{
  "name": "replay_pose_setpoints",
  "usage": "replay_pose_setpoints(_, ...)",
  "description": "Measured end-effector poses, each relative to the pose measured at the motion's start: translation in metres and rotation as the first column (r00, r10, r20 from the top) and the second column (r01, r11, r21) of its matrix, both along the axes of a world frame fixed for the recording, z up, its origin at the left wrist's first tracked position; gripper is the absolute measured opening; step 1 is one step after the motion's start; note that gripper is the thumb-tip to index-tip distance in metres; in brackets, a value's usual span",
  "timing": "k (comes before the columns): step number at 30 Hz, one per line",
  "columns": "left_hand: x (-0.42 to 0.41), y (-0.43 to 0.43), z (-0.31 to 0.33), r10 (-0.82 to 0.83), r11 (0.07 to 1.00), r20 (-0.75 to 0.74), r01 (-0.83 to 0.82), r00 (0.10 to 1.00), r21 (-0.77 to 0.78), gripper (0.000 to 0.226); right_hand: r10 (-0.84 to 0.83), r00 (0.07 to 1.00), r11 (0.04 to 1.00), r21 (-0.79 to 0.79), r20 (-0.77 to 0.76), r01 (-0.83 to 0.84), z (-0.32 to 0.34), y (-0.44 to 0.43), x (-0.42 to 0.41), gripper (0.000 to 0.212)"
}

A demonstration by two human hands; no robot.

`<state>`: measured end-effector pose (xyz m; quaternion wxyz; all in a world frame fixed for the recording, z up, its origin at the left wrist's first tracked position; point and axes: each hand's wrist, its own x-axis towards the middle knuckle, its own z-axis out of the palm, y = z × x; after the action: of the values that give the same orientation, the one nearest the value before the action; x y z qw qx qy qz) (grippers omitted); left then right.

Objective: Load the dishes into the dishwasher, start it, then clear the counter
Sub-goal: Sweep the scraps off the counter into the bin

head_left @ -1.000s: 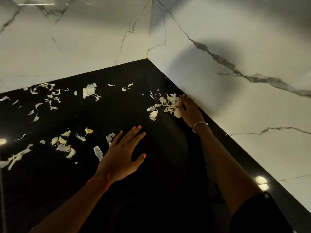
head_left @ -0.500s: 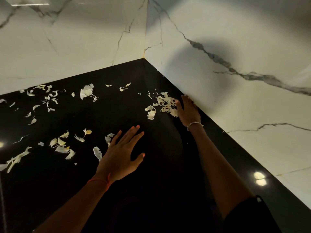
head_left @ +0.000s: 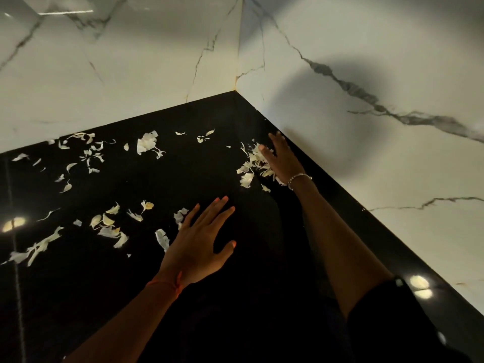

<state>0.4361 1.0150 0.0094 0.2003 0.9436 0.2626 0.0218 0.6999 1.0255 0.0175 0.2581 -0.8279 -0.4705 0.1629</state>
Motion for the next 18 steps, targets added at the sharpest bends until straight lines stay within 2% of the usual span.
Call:
replay_pose_setpoints(1, 0.000, 0.001, 0.000, 0.001, 1.000, 0.001, -0.001, 1.000, 0.003, 0.084, 0.023, 0.999, 0.998, -0.051, 0.043, -0.021, 0.000, 0.006, -0.001, 0.062)
replay_pose_setpoints(2, 0.000, 0.001, -0.001, 0.001, 1.000, 0.001, -0.001, 1.000, 0.006, 0.084, 0.071, 0.997, 0.995, -0.070, 0.024, -0.069, -0.001, 0.011, -0.004, 0.062)
replay_pose_setpoints(4, 0.000, 0.001, -0.001, 0.004, 1.000, 0.008, -0.004, 1.000, 0.006, 0.082, 0.165, 0.979, 0.986, 0.022, -0.123, -0.163, 0.000, 0.021, -0.011, 0.060)
replay_pose_setpoints(6, -0.001, 0.001, -0.001, -0.002, 1.000, 0.012, 0.002, 1.000, 0.000, 0.081, 0.138, 0.975, 0.983, 0.141, -0.172, -0.114, 0.002, 0.036, -0.006, 0.058)
replay_pose_setpoints(10, -0.001, 0.003, -0.002, -0.008, 1.000, 0.026, 0.009, 1.000, -0.015, 0.076, -0.008, 1.000, 1.000, 0.021, -0.010, 0.008, 0.002, 0.075, 0.029, 0.062)
replay_pose_setpoints(13, -0.003, 0.004, -0.002, -0.023, 1.000, 0.029, 0.023, 0.999, -0.014, 0.075, 0.007, 0.996, 0.989, -0.149, 0.092, 0.007, -0.004, 0.090, 0.038, 0.066)
replay_pose_setpoints(15, -0.003, 0.004, -0.002, -0.021, 1.000, 0.029, 0.022, 0.999, -0.016, 0.074, 0.028, 0.992, 0.986, -0.168, 0.120, -0.007, -0.005, 0.087, 0.032, 0.067)
replay_pose_setpoints(16, -0.002, 0.004, -0.002, -0.019, 1.000, 0.028, 0.020, 0.999, -0.013, 0.074, 0.047, 0.997, 0.989, -0.142, 0.067, -0.037, -0.001, 0.082, 0.029, 0.065)
replay_pose_setpoints(18, -0.002, 0.003, -0.001, -0.023, 1.000, 0.013, 0.023, 1.000, -0.005, 0.075, 0.147, 0.971, 0.987, -0.039, -0.187, -0.157, 0.009, 0.069, 0.021, 0.057)
